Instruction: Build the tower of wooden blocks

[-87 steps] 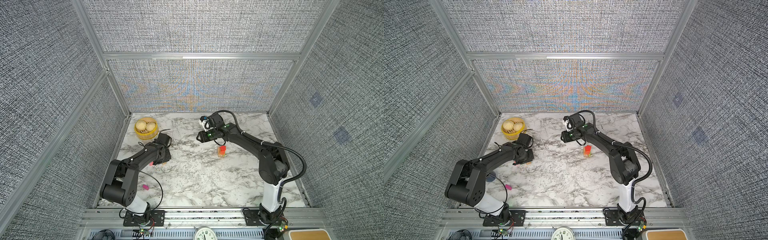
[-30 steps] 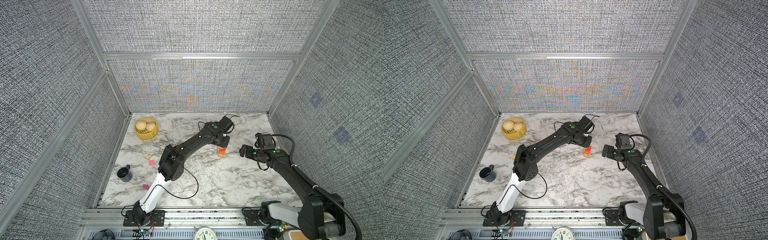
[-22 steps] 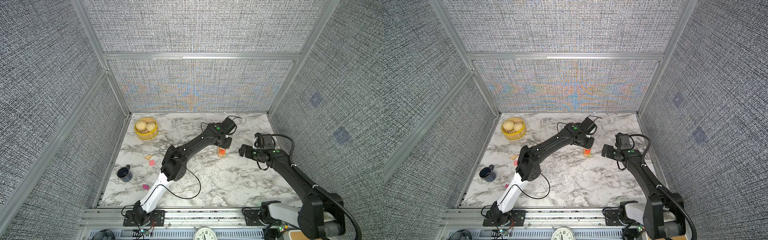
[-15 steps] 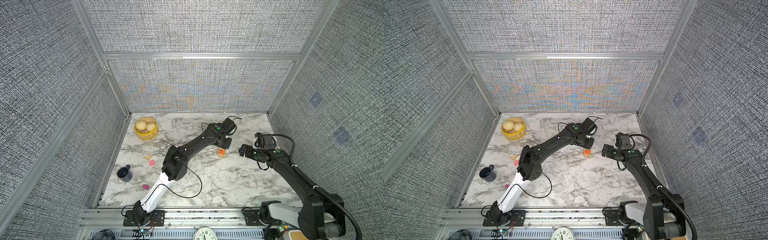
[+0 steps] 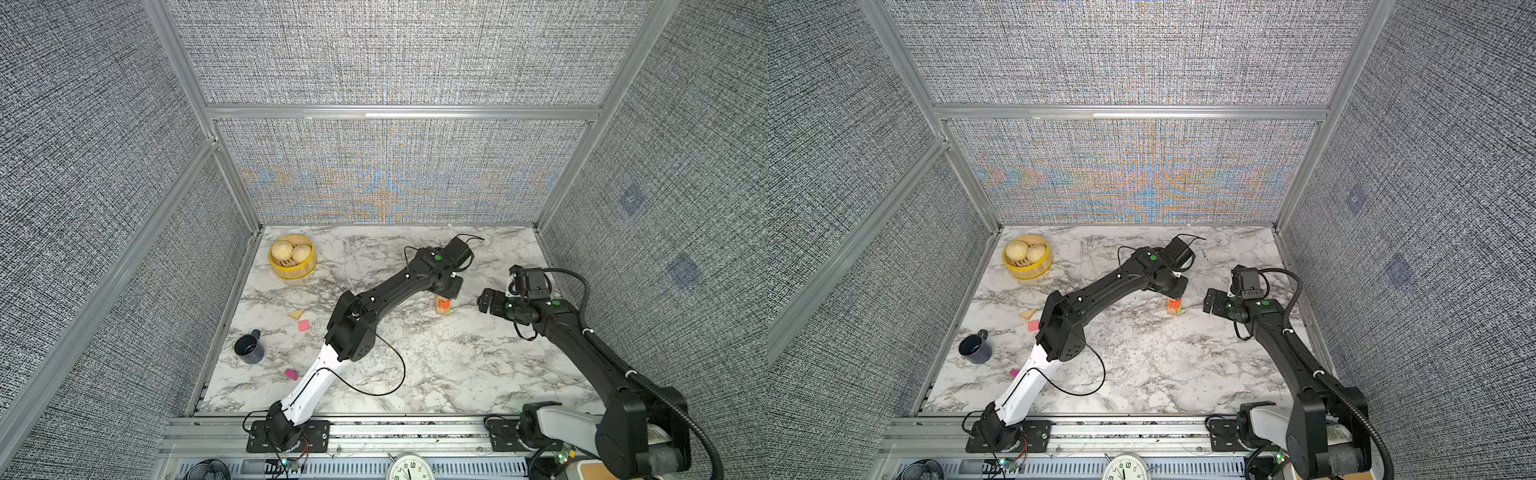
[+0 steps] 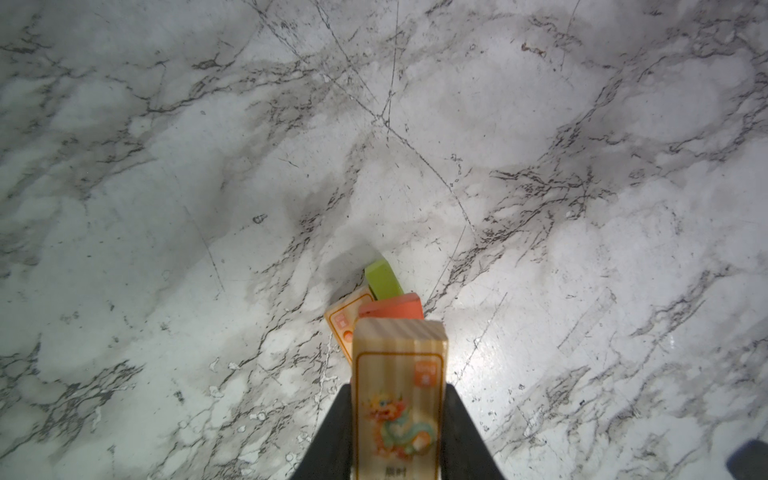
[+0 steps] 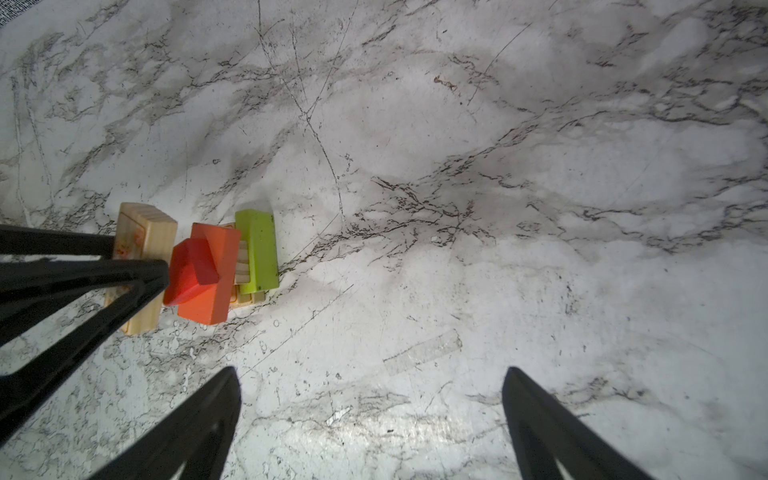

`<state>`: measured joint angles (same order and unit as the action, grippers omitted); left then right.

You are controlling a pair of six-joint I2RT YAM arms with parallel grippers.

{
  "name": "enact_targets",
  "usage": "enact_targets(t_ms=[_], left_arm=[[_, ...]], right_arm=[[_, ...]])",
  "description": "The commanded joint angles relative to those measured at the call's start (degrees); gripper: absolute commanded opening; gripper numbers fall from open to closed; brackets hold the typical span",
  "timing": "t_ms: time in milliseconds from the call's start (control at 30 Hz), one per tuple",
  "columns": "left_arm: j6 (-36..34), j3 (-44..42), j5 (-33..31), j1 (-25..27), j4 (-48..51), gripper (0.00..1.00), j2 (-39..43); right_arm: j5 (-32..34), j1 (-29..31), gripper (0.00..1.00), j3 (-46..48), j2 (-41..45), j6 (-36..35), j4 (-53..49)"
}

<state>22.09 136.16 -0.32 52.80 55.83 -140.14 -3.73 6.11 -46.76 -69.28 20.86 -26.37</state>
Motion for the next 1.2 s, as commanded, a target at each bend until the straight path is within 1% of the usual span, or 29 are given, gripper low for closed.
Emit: enact_targets(t_ms=[0, 267, 500, 1033, 1100, 1167], left_arm=[[-0.4, 0.2, -0.3, -0.1, 0.0, 0.3, -0.4], [-0.6, 0.2, -0.2, -0.1, -0.5, 0.31, -0.5], [-0.5, -0.1, 0.1, -0.2, -0.7, 0.36, -0.6], [0.0, 0.1, 0.8, -0.1, -0.6, 0.39, -0.4], [0.0, 0.1, 0.7, -0.1, -0.6, 0.4, -0.4], [-0.4, 0.0, 0.9, -0.1, -0.6, 0.5, -0.1]], right_arm=[[-0.6, 0.1, 0.99, 0.2, 0.0, 0.1, 0.7], [-0.6, 0.1, 0.99, 0.1, -0.1, -0.1, 0.5], [-0.9, 0.1, 0.99, 0.1, -0.1, -0.3, 0.5], [-1.3, 0.1, 0.99, 0.0, 0.0, -0.3, 0.5], [-1.3, 0.1, 0.99, 0.1, -0.1, -0.2, 0.5], [-1.4, 0.1, 0.99, 0.1, -0.1, -0.4, 0.5]])
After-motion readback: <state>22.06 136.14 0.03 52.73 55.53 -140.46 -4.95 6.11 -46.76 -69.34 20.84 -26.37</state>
